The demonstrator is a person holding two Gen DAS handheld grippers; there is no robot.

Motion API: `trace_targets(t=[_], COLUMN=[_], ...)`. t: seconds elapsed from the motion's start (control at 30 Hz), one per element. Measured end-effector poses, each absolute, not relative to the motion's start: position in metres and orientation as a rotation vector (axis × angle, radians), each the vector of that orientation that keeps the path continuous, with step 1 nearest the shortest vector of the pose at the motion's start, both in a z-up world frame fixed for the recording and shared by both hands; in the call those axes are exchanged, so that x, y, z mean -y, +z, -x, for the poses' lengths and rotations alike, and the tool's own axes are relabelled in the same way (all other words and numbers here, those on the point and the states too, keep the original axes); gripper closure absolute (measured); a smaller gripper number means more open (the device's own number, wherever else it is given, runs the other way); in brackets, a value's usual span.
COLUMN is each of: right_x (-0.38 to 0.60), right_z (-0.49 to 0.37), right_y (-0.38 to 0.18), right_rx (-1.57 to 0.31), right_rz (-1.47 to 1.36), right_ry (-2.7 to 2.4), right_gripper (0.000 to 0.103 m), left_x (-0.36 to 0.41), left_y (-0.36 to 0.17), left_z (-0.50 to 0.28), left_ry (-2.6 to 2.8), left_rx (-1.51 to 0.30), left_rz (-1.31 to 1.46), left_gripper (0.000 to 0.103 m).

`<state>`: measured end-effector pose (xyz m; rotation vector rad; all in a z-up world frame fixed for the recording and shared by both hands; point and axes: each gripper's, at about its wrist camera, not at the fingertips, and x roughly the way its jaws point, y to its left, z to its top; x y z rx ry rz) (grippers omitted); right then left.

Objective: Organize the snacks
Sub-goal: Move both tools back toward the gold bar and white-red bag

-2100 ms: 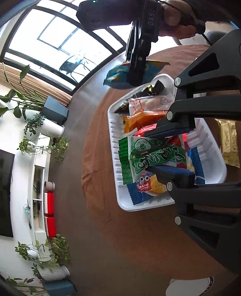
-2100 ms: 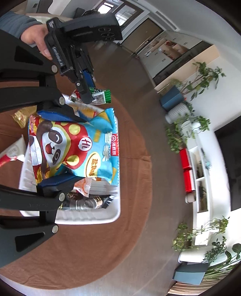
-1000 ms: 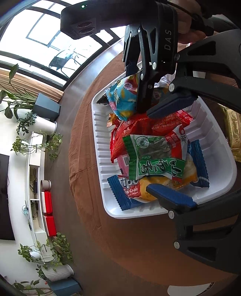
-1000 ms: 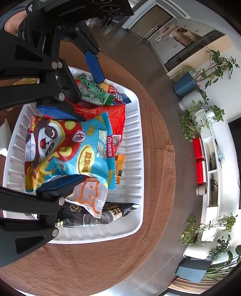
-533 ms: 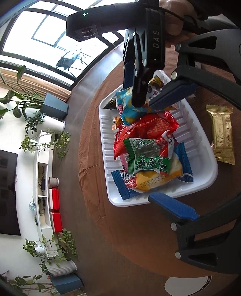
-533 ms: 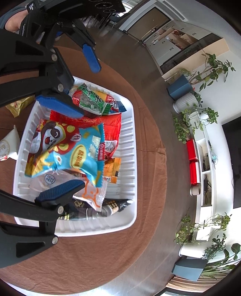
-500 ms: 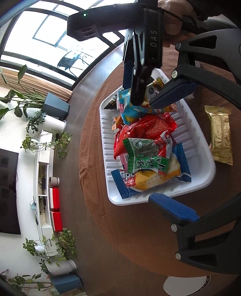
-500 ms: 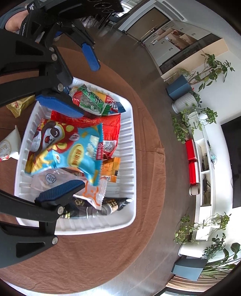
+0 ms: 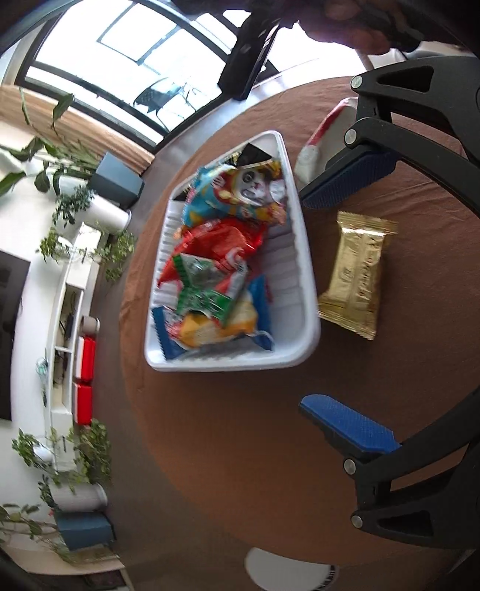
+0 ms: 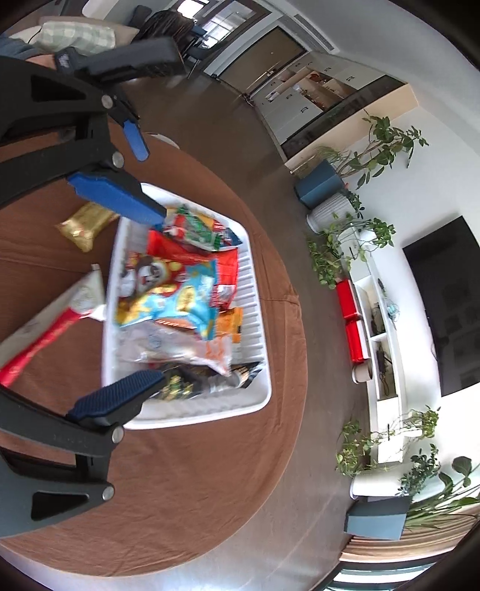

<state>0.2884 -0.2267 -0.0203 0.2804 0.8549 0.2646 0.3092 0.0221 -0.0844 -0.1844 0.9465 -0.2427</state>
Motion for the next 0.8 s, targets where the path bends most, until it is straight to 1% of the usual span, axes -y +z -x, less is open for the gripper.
trace_targets(t=[0.13,0.37,0.63,0.8], right_x=[0.224,0.241,0.271,0.27], right_z=[-0.261,-0.228,-0.216,-0.205], right_y=[-0.03,-0.051,-0.052,-0.059], right_rx=[-0.867,-0.894,-0.876,-0.88], right_rz=[-0.171,-0.125,-0.176,-0.171], right_ry=[0.241,0.215,0.178,0.199], right_gripper=[0.018,0.019,0.019,0.019], left_x=[-0.019,-0.003,0.019,0.034], left_y=[-0.095,-0.108,-0.112,-0.123], left_z=[-0.3,-0.294,-0.305,-0.321], left_ry=[-0.179,-0.123,-0.068,-0.028], left_rx=[-0.98,-1.044,-1.072,-1.124], left_rz=[0.212,0.221,0.201,0.162], left_gripper=[0.001,0.001,0.001,0.001])
